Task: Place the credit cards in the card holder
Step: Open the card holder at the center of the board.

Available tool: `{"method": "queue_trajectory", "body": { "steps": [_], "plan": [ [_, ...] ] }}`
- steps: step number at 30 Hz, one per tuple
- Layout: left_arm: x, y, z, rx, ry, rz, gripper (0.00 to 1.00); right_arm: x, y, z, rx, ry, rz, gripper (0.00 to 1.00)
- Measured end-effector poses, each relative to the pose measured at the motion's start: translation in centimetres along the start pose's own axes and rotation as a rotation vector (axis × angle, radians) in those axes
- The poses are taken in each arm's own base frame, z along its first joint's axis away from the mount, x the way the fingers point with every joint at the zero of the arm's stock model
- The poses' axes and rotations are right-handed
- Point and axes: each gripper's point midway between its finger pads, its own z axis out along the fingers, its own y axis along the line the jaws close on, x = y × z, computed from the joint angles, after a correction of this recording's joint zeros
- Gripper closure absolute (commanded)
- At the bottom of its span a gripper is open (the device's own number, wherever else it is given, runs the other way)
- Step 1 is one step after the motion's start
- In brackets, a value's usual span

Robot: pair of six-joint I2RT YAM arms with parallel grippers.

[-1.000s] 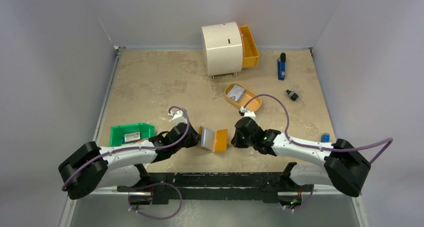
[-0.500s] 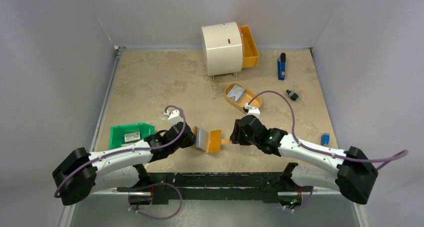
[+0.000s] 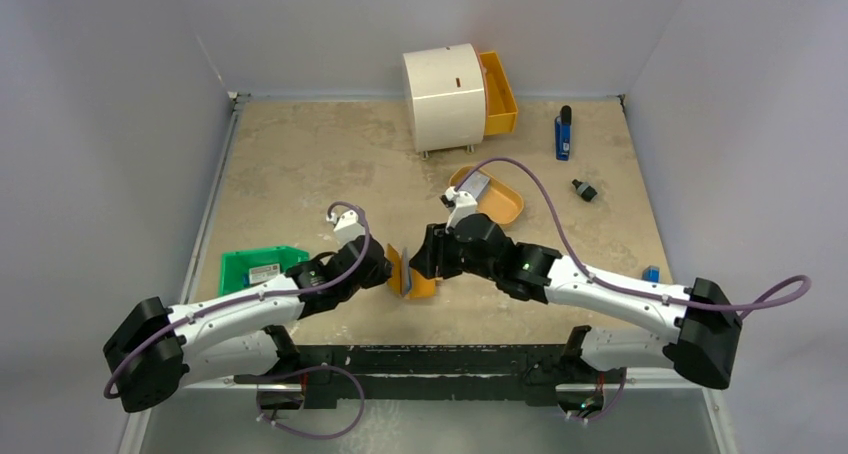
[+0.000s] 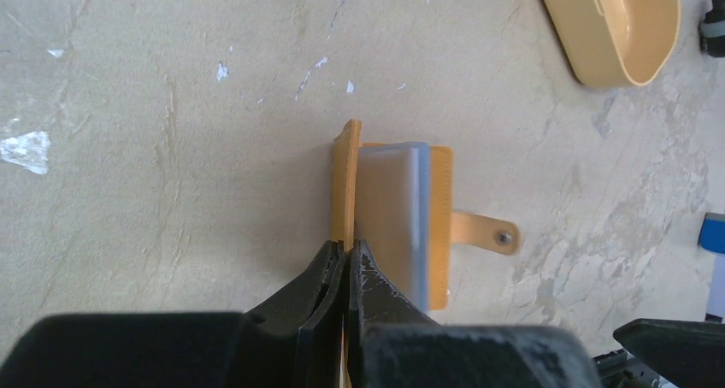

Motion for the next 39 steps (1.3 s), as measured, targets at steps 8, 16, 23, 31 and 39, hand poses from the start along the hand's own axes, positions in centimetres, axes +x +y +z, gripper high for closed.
{"method": "queue_trajectory", "body": {
  "steps": [8, 16, 23, 31, 39],
  "plan": [
    [-1.3, 0.0, -0.8, -0.018, -0.036, 0.000, 1.00, -2.3, 1.3, -1.5, -0.036, -0.075, 0.013, 0.48],
    [-1.1, 0.3, -0.7, -0.026, -0.037, -0.006, 1.00, 0.4, 0.5, 1.5, -0.004, 0.035, 0.064, 0.48],
    [0.0, 2.6, 0.1, -0.071, -0.042, -0.006, 1.00, 3.7, -4.2, 4.5, 0.106, 0.133, 0.156, 0.48],
    [1.0, 4.8, 0.7, -0.127, -0.037, 0.012, 1.00, 5.6, -7.5, 6.2, 0.177, 0.186, 0.209, 0.50],
    [1.0, 5.0, 0.9, -0.133, -0.041, 0.015, 1.00, 6.1, -7.3, 6.8, 0.155, 0.205, 0.210, 0.54]
  ]
}}
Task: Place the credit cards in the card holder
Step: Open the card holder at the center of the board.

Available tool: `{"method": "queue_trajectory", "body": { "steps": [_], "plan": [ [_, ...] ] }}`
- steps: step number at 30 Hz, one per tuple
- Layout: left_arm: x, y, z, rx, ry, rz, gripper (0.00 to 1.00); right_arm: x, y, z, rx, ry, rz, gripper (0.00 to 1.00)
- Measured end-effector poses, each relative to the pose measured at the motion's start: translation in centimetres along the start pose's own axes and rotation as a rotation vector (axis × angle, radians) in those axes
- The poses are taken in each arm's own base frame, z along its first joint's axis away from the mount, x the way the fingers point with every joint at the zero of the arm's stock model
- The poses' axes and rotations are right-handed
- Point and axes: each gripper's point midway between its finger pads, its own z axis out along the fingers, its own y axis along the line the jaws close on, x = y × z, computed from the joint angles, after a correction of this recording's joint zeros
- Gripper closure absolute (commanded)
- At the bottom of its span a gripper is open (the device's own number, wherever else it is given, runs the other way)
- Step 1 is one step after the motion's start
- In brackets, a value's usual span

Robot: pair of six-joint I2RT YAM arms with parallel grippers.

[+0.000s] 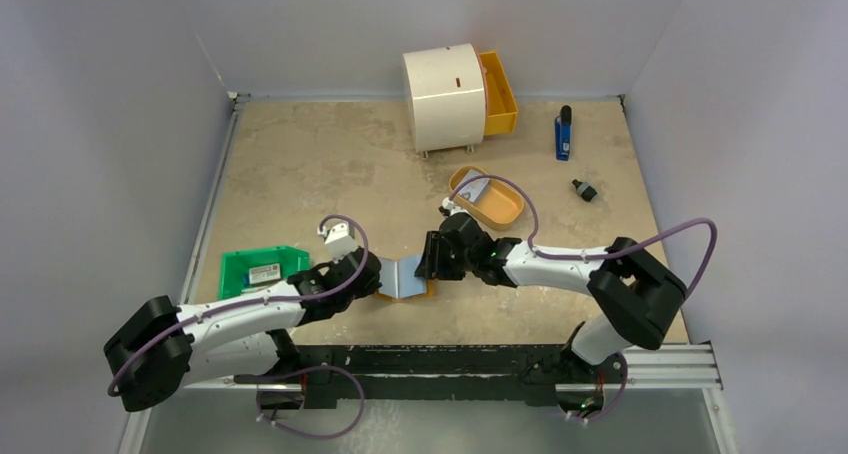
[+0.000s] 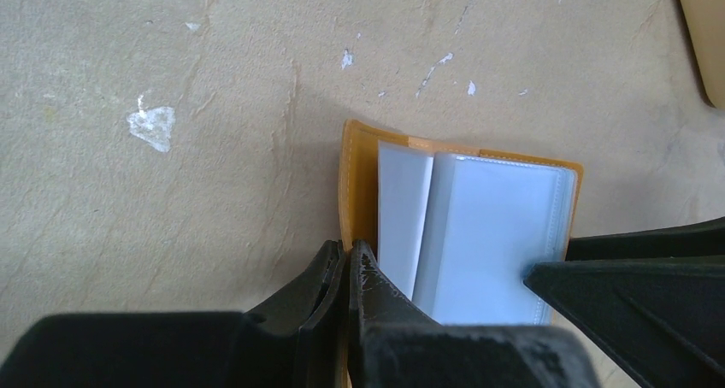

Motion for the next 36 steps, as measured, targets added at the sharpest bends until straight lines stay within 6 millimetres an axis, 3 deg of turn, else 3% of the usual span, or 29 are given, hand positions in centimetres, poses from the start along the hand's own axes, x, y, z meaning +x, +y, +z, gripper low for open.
{"method": "queue_trajectory", "body": {
  "steps": [2, 10, 21, 23, 26, 28, 31, 36],
  "plan": [
    [0.0, 0.1, 0.1, -0.006, -0.001, 0.003, 1.00, 0.2, -0.3, 0.4, 0.008, 0.013, 0.001, 0.59],
    [0.6, 1.2, 0.7, -0.039, 0.000, 0.024, 1.00, 0.8, -2.0, 1.3, 0.055, 0.042, -0.004, 0.95],
    [-0.5, 0.5, -0.2, 0.002, -0.030, 0.002, 0.98, 0.1, -0.6, 0.1, 0.008, 0.011, -0.018, 0.98],
    [-0.7, 0.5, -0.5, 0.007, -0.032, 0.001, 0.91, 0.1, -0.5, 0.1, 0.004, 0.010, -0.020, 0.98],
    [-0.8, 0.7, -0.7, -0.008, -0.030, 0.024, 0.58, 0.1, -0.4, 0.1, 0.000, 0.011, -0.023, 0.98],
    [-1.2, 0.9, -0.9, -0.024, -0.039, 0.039, 0.48, 0.2, -0.4, 0.1, 0.000, 0.012, -0.028, 0.98],
    [-2.4, 0.7, -1.7, -0.027, -0.069, 0.037, 0.41, 0.2, -0.4, 0.1, 0.000, 0.012, -0.033, 0.98],
    [-5.1, -0.7, -3.4, 0.001, -0.137, 0.013, 0.40, 0.2, -0.4, 0.1, 0.000, 0.012, -0.039, 0.98]
  ]
}}
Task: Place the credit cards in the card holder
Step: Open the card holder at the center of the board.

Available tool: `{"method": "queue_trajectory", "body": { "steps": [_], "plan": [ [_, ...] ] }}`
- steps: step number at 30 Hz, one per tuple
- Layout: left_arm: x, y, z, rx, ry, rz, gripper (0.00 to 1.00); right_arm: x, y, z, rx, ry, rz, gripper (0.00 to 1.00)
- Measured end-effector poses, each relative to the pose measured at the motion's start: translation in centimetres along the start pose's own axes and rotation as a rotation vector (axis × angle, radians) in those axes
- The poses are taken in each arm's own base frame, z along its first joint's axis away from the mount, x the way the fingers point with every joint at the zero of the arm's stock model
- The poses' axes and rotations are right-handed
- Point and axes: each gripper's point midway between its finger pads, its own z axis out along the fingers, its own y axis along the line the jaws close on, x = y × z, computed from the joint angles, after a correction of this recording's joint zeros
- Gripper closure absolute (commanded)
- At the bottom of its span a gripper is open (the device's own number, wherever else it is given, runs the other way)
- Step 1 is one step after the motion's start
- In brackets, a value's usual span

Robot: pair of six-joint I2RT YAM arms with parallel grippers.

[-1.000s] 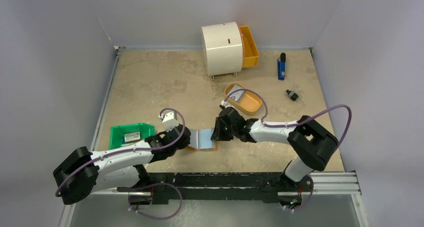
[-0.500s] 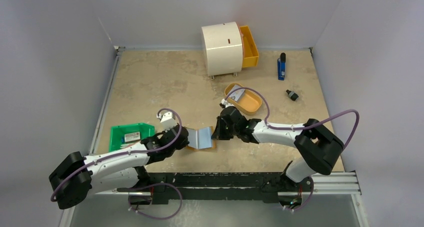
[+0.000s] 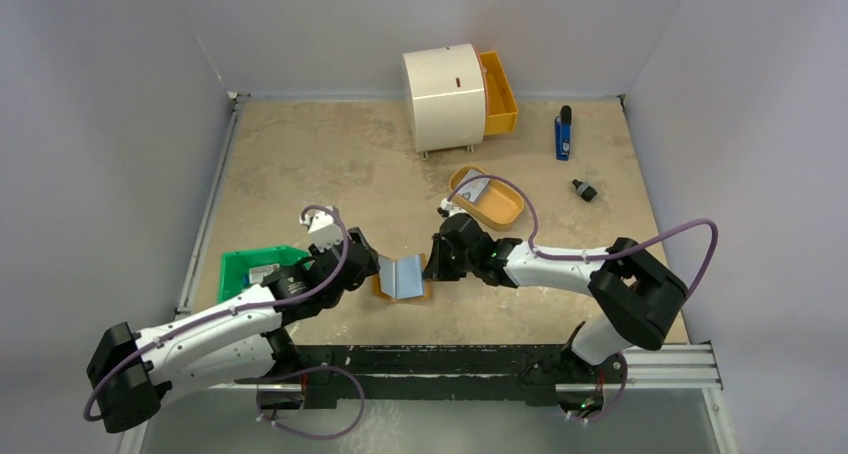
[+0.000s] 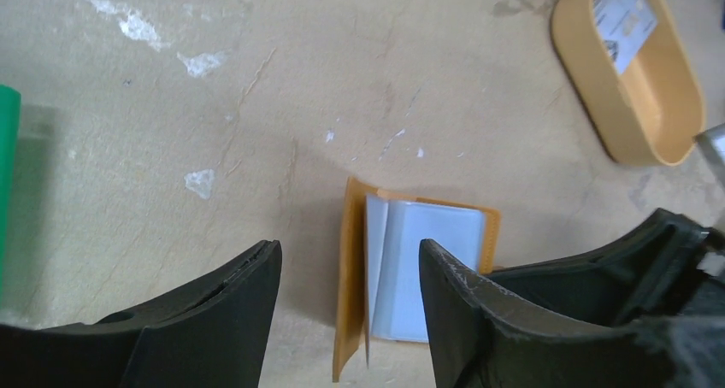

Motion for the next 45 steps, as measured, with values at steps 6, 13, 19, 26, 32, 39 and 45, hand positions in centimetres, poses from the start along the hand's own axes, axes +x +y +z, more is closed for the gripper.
{"method": "queue_trajectory", "body": {
  "steps": [6, 13, 19, 26, 32, 39, 45],
  "plan": [
    [-1.8, -2.8, -1.0, 0.086, -0.019, -0.015, 0.46, 0.0, -0.1, 0.0, 0.001, 0.000, -0.006, 0.99],
    [1.7, -7.5, 0.1, 0.242, 0.128, 0.017, 0.52, 0.0, -0.1, 0.0, 0.004, 0.001, -0.010, 0.99],
    [4.5, -8.7, 0.8, 0.292, 0.205, 0.036, 0.52, 0.1, -0.2, 0.0, 0.005, 0.002, -0.010, 0.99],
    [7.0, -5.4, 2.3, 0.208, 0.235, 0.080, 0.43, 0.1, -0.1, 0.0, 0.005, 0.002, -0.010, 0.99],
    [8.3, -4.3, 3.2, 0.182, 0.252, 0.098, 0.34, 0.0, -0.1, 0.0, 0.004, 0.001, -0.010, 0.99],
    [8.9, -4.7, 4.0, 0.188, 0.253, 0.097, 0.40, 0.0, -0.1, 0.0, 0.004, 0.000, -0.010, 0.99],
    [8.8, -4.6, 4.4, 0.168, 0.242, 0.103, 0.52, 0.0, -0.1, 0.0, 0.004, 0.000, -0.010, 0.99]
  ]
}}
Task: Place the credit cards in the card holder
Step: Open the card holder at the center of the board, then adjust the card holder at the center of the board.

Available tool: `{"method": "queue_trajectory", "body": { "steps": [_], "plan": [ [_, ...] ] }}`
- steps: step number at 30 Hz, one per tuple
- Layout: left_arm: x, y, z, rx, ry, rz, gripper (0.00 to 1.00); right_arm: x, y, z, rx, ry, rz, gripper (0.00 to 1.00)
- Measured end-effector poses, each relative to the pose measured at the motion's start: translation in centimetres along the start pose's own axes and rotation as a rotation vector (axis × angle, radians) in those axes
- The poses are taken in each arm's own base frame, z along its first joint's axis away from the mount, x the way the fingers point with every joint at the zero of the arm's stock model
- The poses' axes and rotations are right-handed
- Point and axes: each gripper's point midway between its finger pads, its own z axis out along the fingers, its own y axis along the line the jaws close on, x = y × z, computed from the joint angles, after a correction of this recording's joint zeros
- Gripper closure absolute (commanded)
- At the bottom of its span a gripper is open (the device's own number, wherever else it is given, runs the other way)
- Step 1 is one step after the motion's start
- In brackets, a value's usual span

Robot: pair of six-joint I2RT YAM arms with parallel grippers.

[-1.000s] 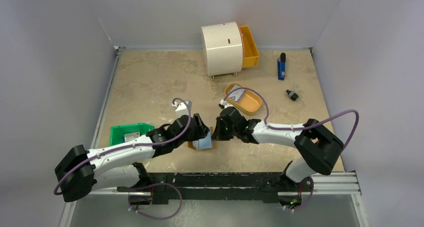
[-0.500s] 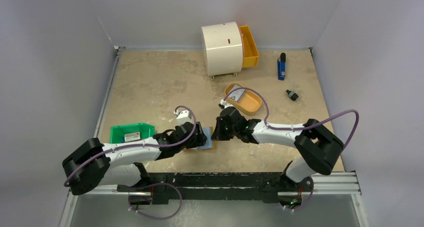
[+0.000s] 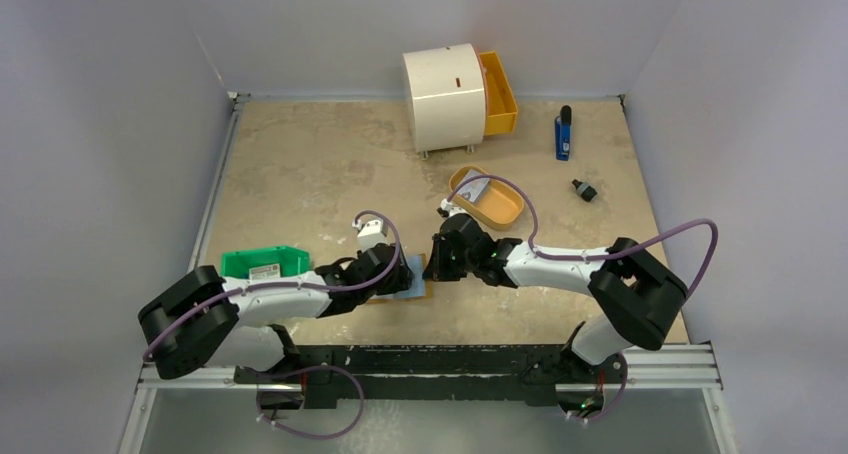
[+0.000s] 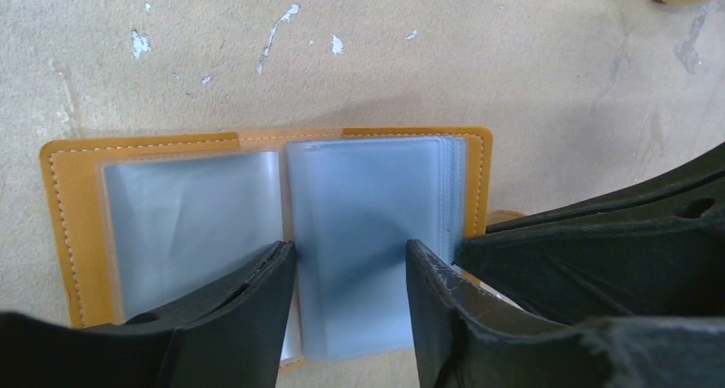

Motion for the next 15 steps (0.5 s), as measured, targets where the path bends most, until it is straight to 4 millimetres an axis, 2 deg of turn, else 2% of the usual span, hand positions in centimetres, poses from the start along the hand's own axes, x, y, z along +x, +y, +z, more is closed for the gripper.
{"method": "queue_trajectory", "body": {
  "steps": [12, 14, 15],
  "plan": [
    [0.1, 1.1, 0.2, -0.045, -0.007, 0.013, 0.80, 0.1, -0.2, 0.0, 0.004, 0.003, 0.000, 0.99],
    [0.1, 1.2, 0.3, -0.052, -0.010, 0.015, 0.80, 0.1, -0.2, 0.0, 0.006, 0.001, 0.000, 0.99],
    [0.1, 1.2, 0.4, -0.054, -0.012, 0.015, 0.76, 0.1, -0.3, 0.0, 0.008, 0.000, 0.001, 0.99]
  ]
}}
